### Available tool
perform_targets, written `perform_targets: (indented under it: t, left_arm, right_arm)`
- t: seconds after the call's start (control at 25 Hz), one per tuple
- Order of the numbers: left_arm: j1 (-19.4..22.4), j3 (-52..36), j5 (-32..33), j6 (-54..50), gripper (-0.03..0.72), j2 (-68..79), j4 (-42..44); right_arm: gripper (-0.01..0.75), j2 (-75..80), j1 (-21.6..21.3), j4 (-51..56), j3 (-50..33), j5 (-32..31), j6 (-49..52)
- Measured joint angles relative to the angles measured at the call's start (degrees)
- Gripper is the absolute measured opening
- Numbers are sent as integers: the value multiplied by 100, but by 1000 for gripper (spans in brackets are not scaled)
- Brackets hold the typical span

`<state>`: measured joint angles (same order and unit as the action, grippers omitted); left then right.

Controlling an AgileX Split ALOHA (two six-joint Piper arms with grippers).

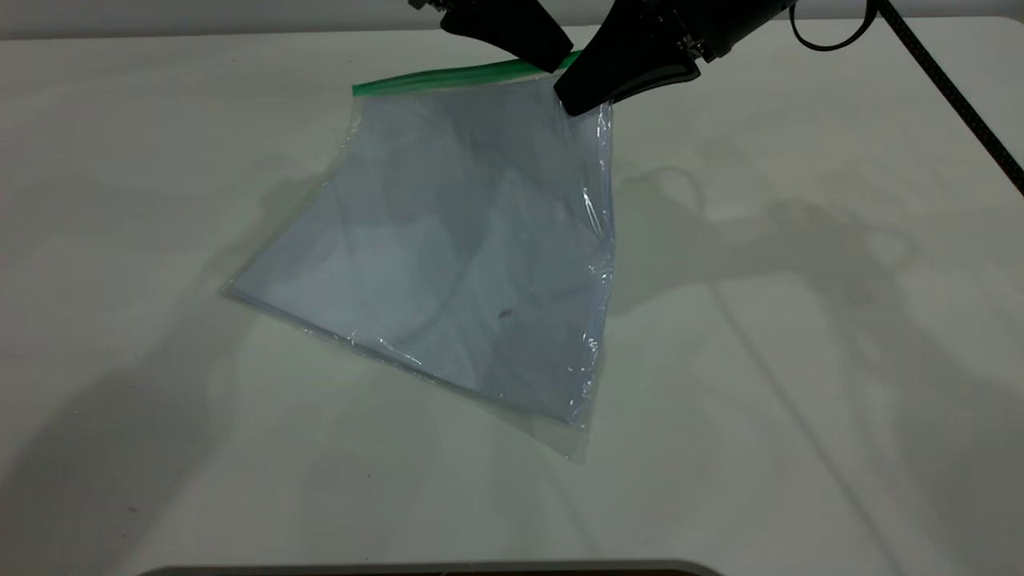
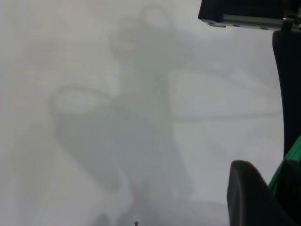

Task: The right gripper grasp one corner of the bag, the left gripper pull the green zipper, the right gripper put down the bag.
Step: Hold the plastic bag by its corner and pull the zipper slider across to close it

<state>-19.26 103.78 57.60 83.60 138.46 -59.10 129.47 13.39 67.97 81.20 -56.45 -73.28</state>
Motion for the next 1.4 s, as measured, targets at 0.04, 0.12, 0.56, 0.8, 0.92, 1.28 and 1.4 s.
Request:
perform_targets:
  t: [0.04, 0.12, 0.56, 0.8, 0.92, 1.28, 1.4]
  left_arm:
    - [0, 0, -15, 0, 161, 0, -12]
    - [0, 0, -78, 0, 127, 0, -45]
    - [10, 6, -449, 50, 72, 0, -199]
    - [70, 31, -519, 50, 72, 0, -153]
    - [77, 44, -663, 50, 74, -6, 104]
    - [288, 46, -729, 45, 75, -6, 496]
    - [393, 46, -725, 45, 75, 16, 677]
  right_arm:
    - [33, 0, -24, 0, 15, -26, 0]
    - [33, 0, -79, 20, 43, -60, 0]
    - [33, 0, -409, 251, 120, -229, -54]
    - [33, 0, -608, 541, 123, -459, -223]
    - [33, 0, -704, 622, 123, -470, -258]
    - [33, -63, -748, 785, 123, -476, -288]
    - [33, -63, -766, 881, 123, -476, -298]
